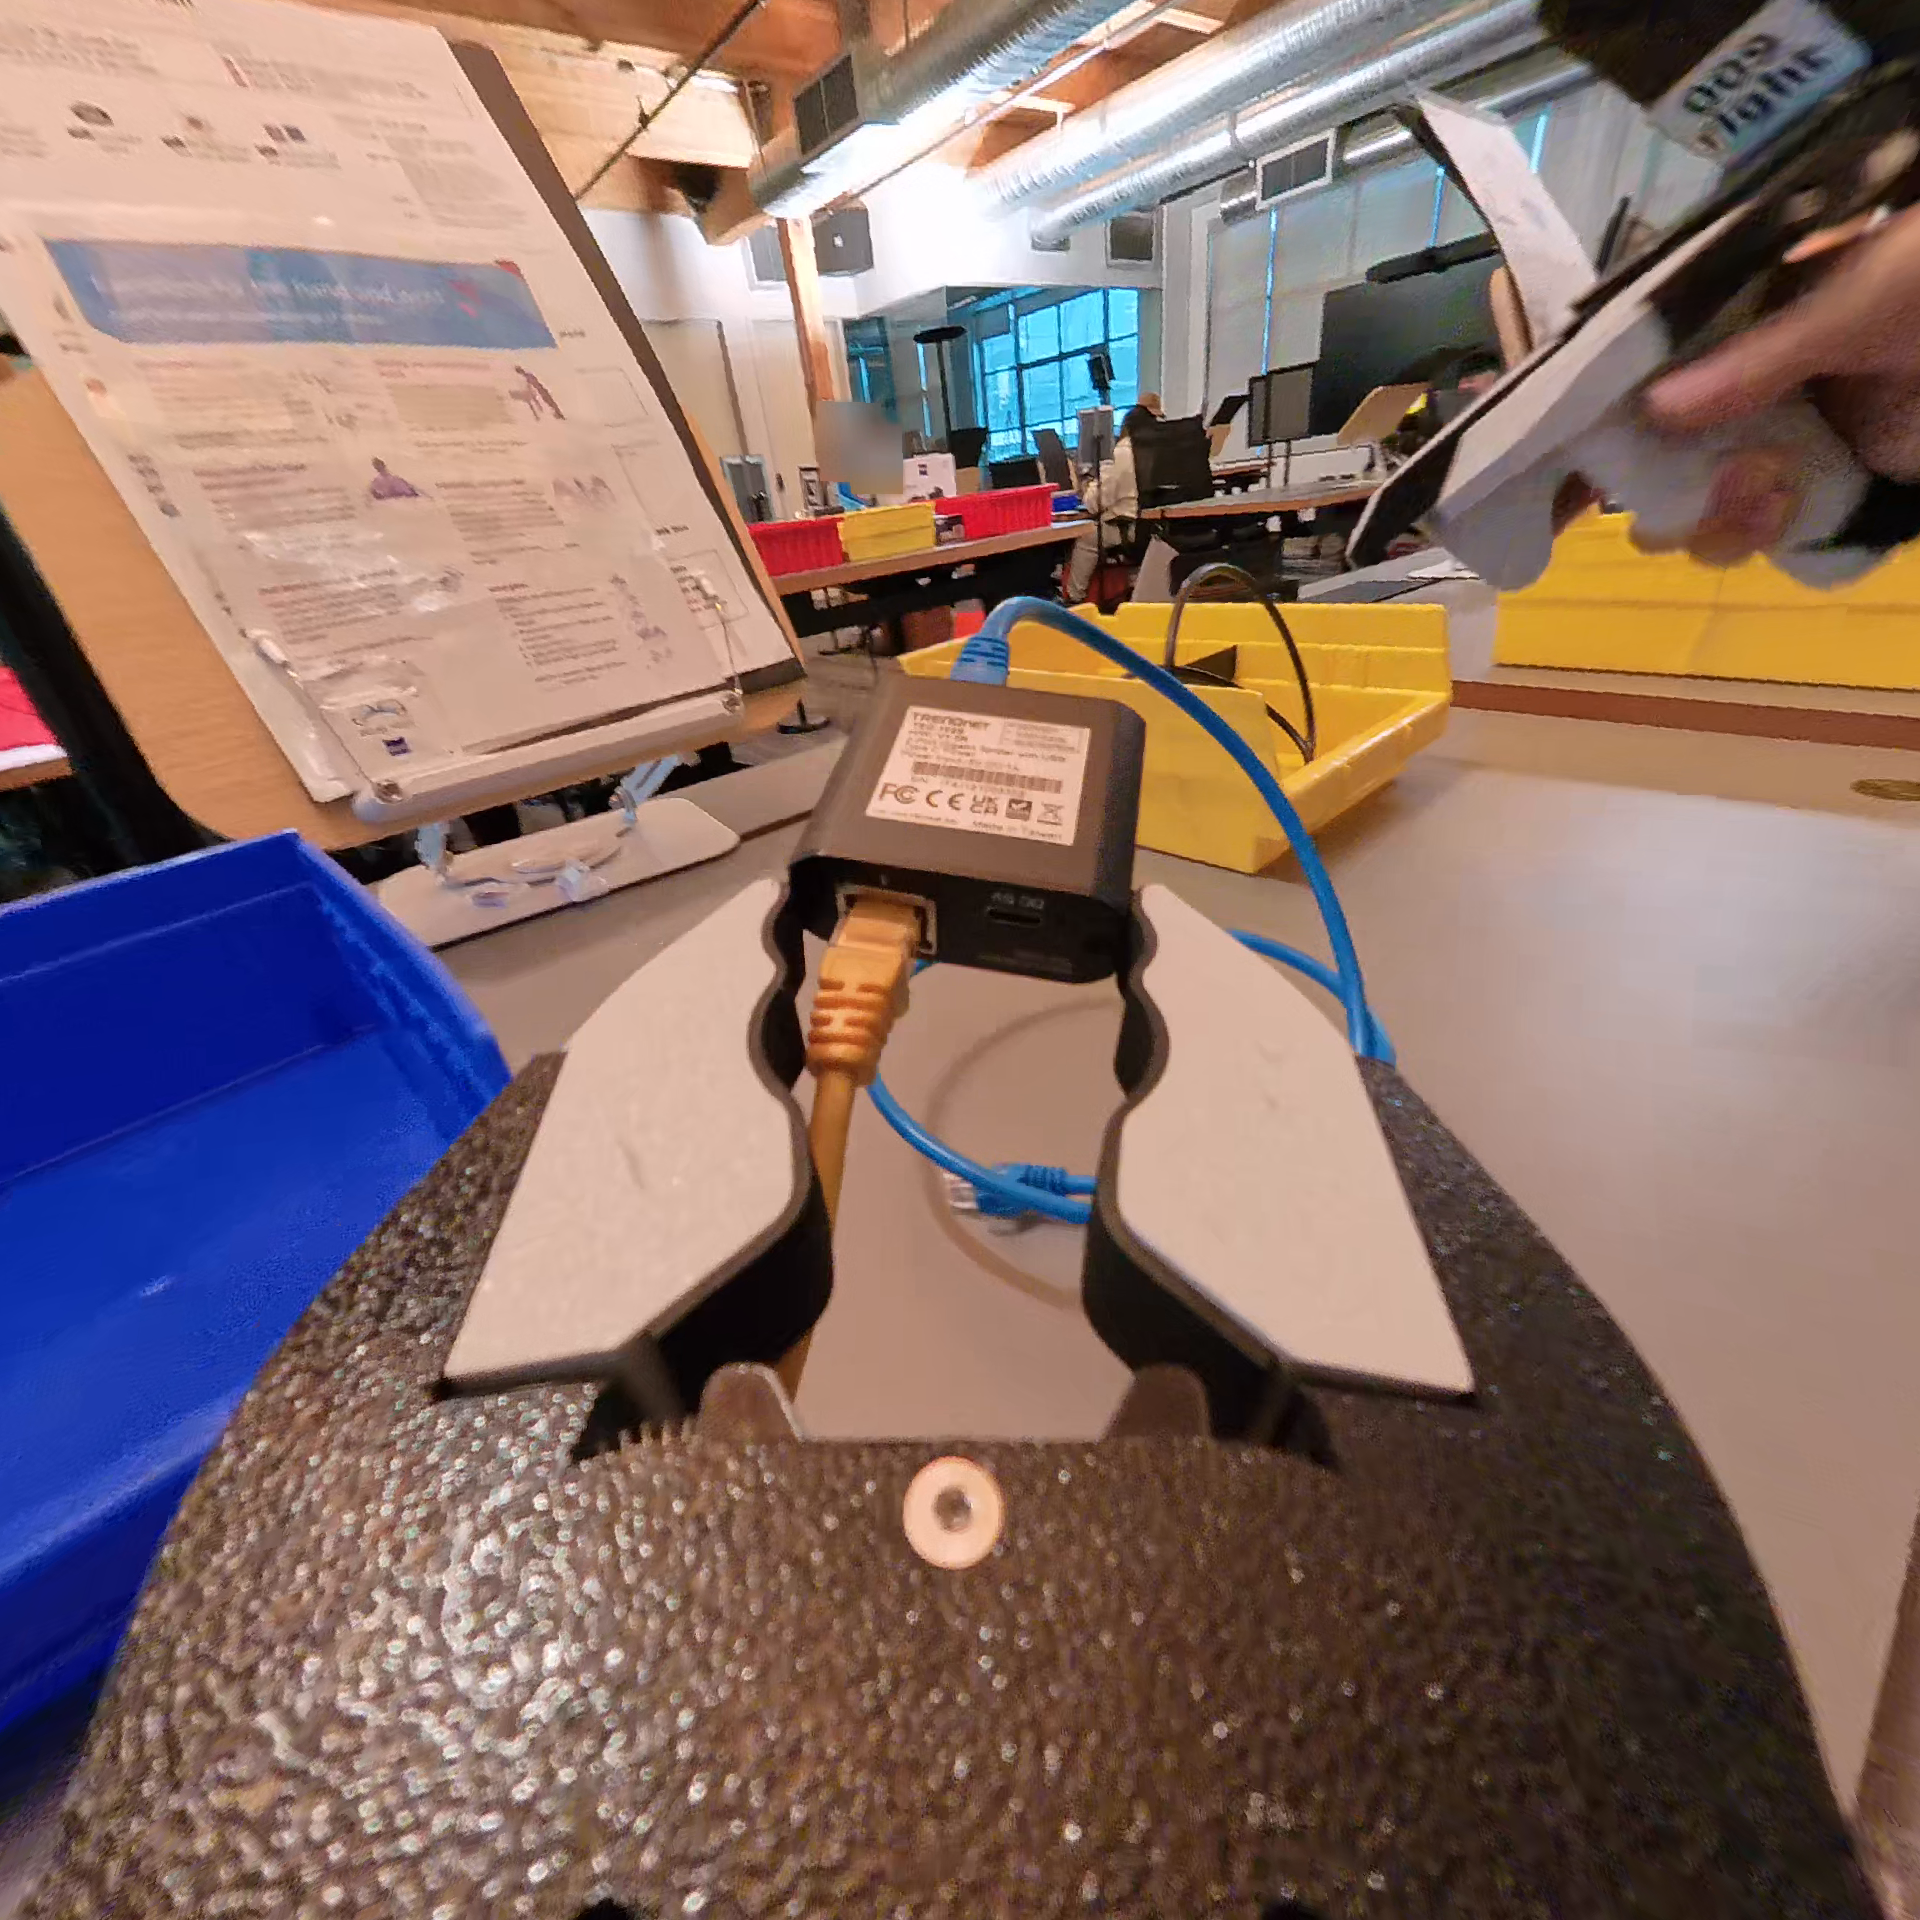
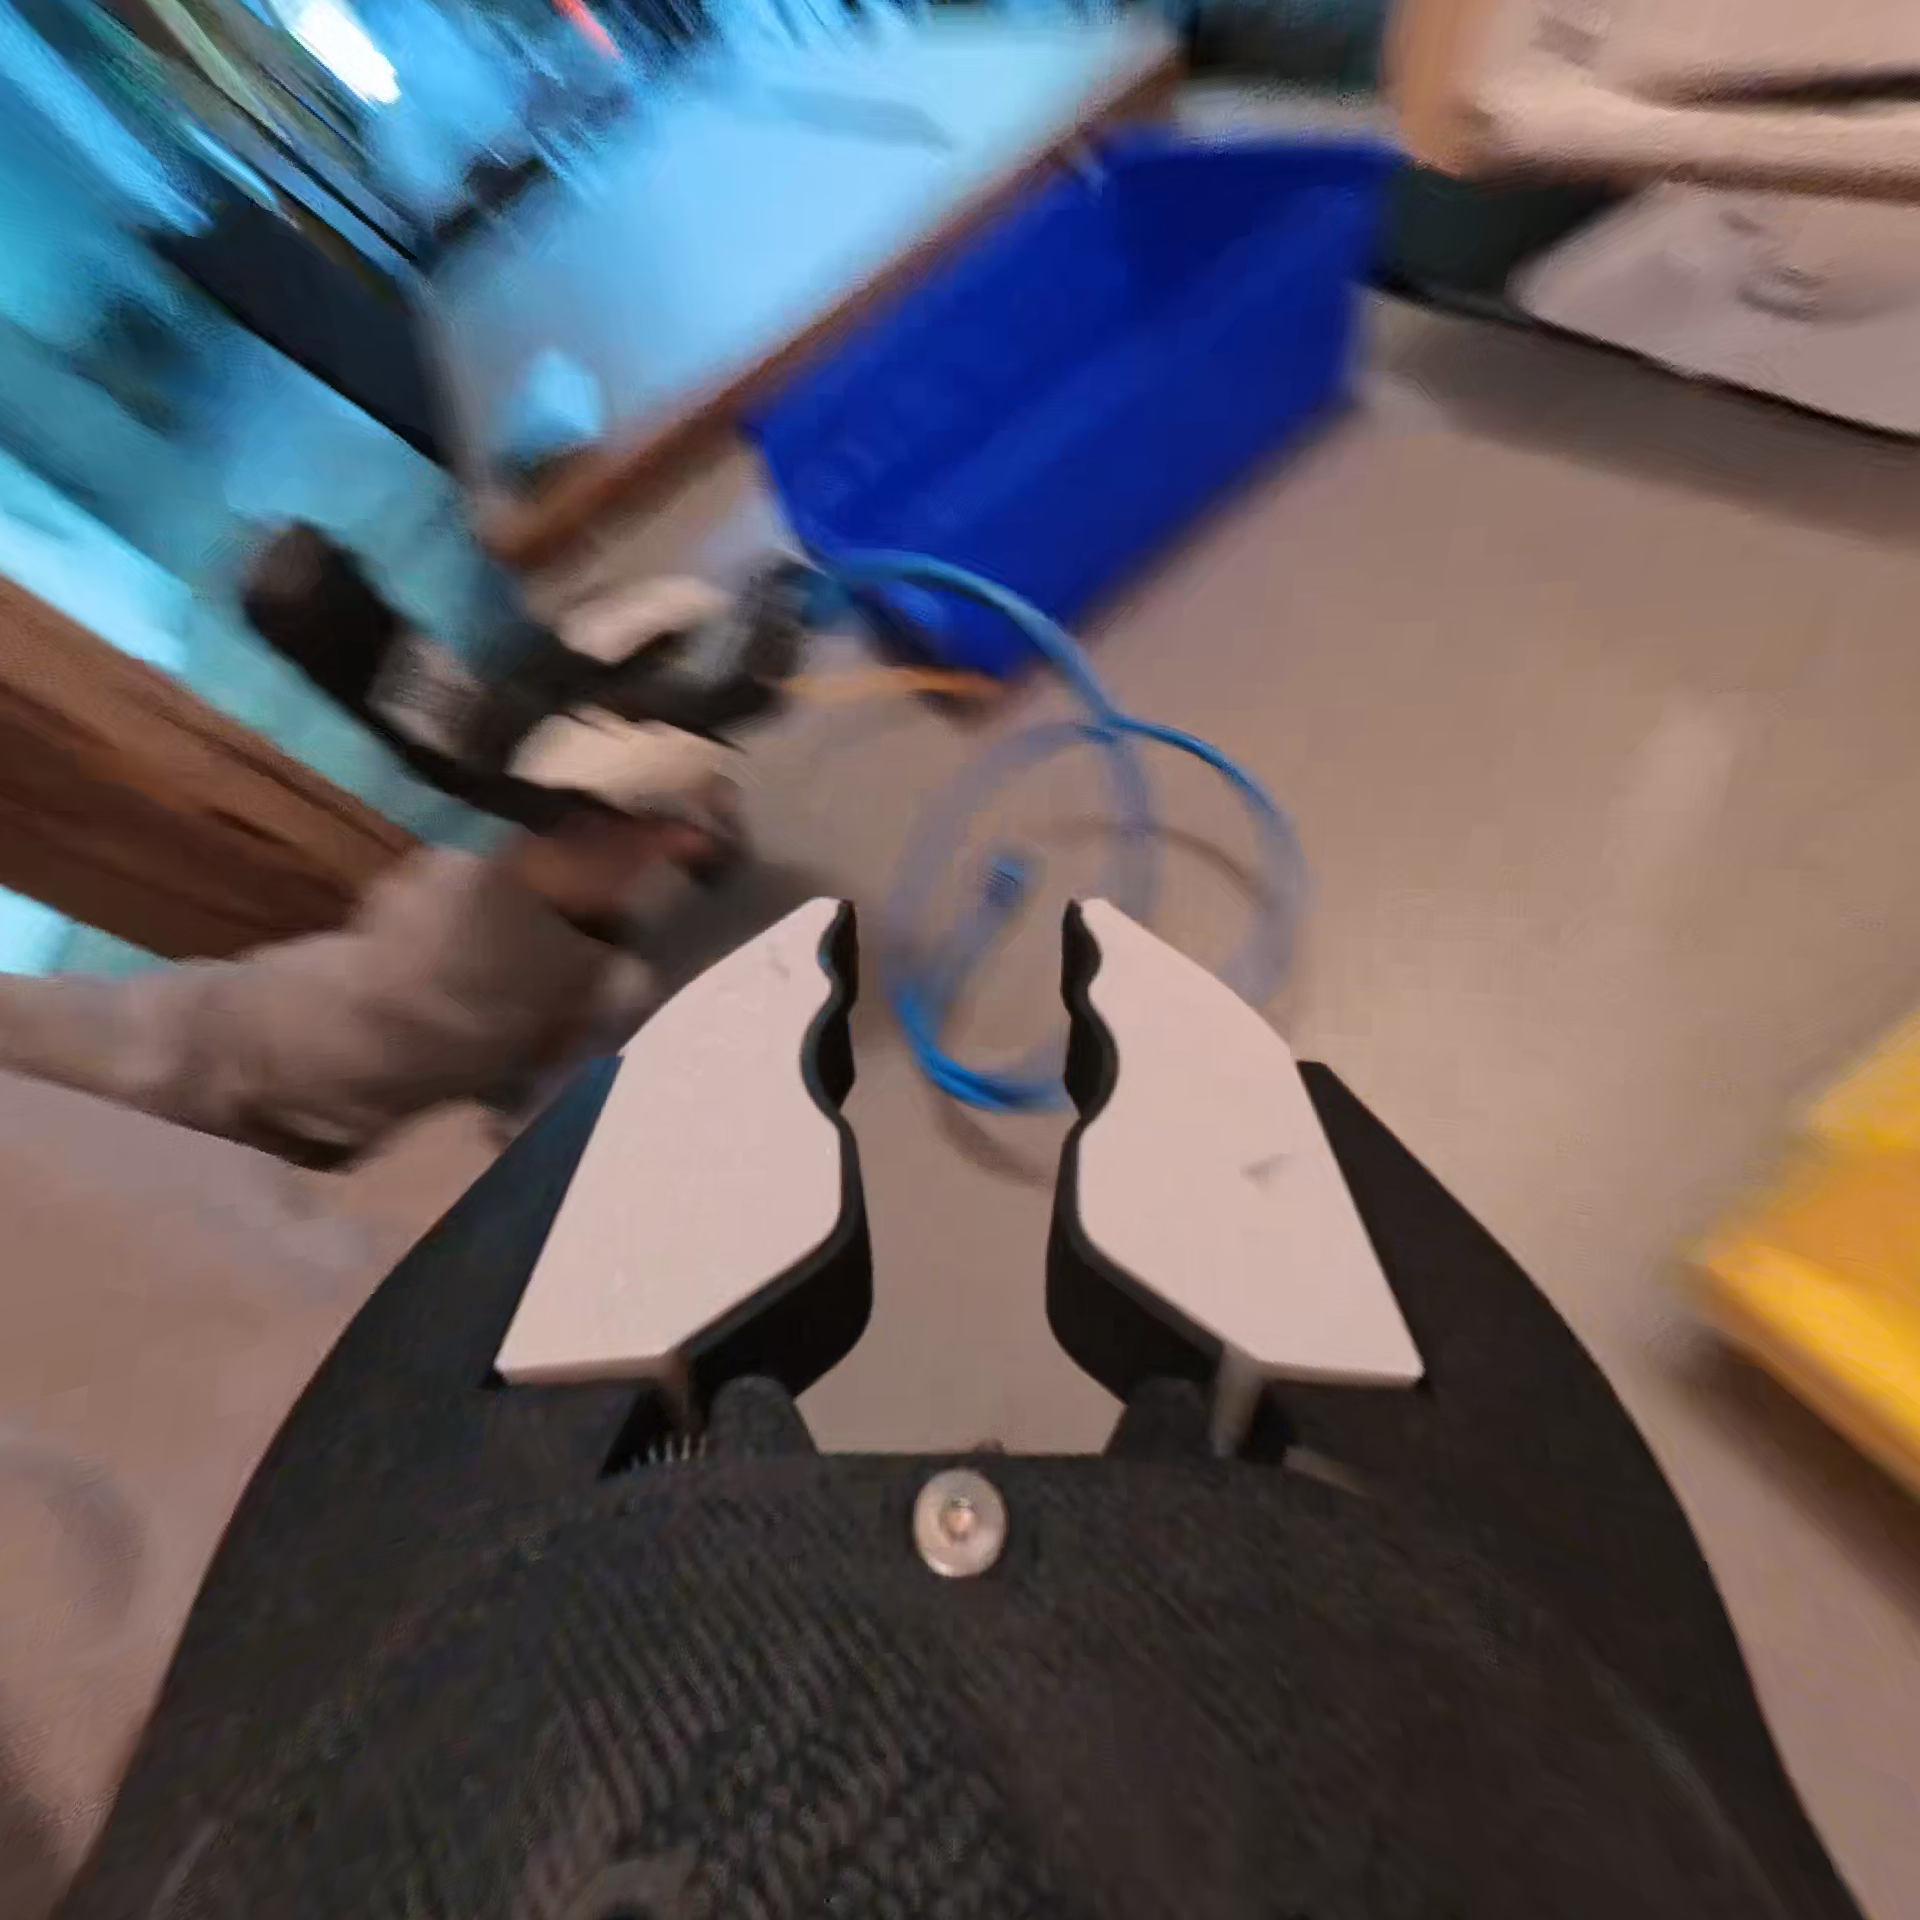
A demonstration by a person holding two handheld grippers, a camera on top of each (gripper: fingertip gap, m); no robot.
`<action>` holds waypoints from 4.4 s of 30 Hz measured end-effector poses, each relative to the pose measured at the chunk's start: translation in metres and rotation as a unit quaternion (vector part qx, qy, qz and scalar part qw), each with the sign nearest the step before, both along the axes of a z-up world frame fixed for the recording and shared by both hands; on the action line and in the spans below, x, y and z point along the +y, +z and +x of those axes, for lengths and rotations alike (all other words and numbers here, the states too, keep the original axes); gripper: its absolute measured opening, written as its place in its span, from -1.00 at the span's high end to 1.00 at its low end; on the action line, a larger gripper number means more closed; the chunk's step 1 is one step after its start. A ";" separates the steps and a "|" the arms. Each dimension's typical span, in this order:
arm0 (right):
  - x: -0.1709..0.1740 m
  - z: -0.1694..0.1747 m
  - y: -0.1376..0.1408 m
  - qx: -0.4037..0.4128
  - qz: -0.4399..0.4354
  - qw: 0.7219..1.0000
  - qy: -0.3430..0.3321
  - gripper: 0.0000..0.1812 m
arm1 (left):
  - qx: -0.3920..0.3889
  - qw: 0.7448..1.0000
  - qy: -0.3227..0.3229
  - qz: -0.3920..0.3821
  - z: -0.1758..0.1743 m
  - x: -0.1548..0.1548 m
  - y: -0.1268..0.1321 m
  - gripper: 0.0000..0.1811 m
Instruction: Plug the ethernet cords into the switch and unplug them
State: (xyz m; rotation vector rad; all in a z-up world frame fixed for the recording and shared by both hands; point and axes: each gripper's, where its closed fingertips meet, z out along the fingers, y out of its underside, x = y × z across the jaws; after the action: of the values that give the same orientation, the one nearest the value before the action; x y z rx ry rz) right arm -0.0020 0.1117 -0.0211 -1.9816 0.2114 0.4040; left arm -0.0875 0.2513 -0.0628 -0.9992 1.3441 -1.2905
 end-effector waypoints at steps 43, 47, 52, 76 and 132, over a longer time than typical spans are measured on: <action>0.059 -0.054 -0.037 0.394 0.296 0.860 -0.132 0.84 | 0.008 0.995 -0.081 0.065 0.005 -0.070 -0.016 0.36; 0.059 -0.054 -0.038 0.395 0.300 0.858 -0.137 0.84 | 0.008 0.995 -0.079 0.065 0.005 -0.070 -0.017 0.36; 0.059 -0.053 -0.041 0.393 0.299 0.858 -0.140 0.84 | 0.014 0.994 -0.079 0.072 0.006 -0.070 -0.020 0.36; 0.055 -0.048 -0.054 0.317 0.313 0.881 -0.158 0.91 | 0.019 0.990 -0.022 0.141 0.012 -0.073 -0.031 0.36; 0.059 -0.055 -0.035 0.364 0.372 0.843 -0.137 0.80 | -0.029 0.992 -0.032 0.117 0.005 -0.068 -0.017 0.36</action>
State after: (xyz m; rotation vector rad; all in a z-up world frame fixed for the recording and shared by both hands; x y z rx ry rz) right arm -0.0570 0.1709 -0.0557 -0.9414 0.6940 0.8870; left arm -0.0822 0.1837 -0.0795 -0.7571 1.4530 -1.1686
